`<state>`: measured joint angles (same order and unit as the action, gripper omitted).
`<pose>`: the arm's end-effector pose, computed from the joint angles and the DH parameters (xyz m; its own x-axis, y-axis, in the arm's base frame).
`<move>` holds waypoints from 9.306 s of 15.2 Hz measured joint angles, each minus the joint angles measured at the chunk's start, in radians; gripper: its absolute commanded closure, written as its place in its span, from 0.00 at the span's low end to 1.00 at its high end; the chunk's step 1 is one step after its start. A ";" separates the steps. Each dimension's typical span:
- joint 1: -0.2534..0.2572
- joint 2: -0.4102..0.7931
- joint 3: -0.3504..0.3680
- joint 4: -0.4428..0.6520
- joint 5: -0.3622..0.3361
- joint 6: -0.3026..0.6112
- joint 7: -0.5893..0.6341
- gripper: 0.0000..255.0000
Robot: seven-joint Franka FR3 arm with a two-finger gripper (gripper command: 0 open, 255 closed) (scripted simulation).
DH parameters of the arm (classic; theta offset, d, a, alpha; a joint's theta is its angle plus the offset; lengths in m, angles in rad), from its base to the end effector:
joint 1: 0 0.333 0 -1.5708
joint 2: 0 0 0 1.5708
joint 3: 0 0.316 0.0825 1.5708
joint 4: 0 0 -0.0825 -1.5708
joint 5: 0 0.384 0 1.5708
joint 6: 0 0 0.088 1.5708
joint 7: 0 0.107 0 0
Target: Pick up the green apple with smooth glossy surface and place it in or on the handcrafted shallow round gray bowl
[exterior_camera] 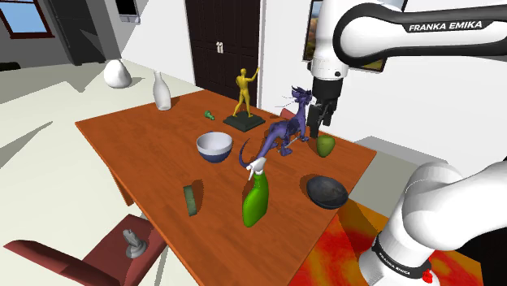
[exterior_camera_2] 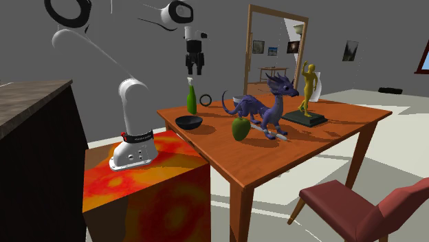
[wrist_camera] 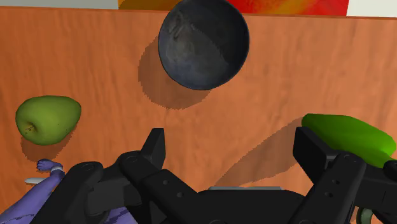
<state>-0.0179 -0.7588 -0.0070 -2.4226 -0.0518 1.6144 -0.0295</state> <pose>0.3148 -0.0136 0.5544 0.9987 0.0090 -0.0508 0.0113 -0.9989 0.0453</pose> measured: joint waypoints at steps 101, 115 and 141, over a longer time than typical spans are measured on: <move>-0.050 -0.189 -0.162 -0.246 -0.068 -0.048 -0.415 1.00; -0.056 -0.199 -0.171 -0.430 -0.079 0.125 -0.399 1.00; -0.048 -0.175 -0.164 -0.340 -0.068 0.060 -0.402 0.00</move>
<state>-0.0657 -0.9333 -0.1709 -2.7622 -0.1201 1.6739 -0.4312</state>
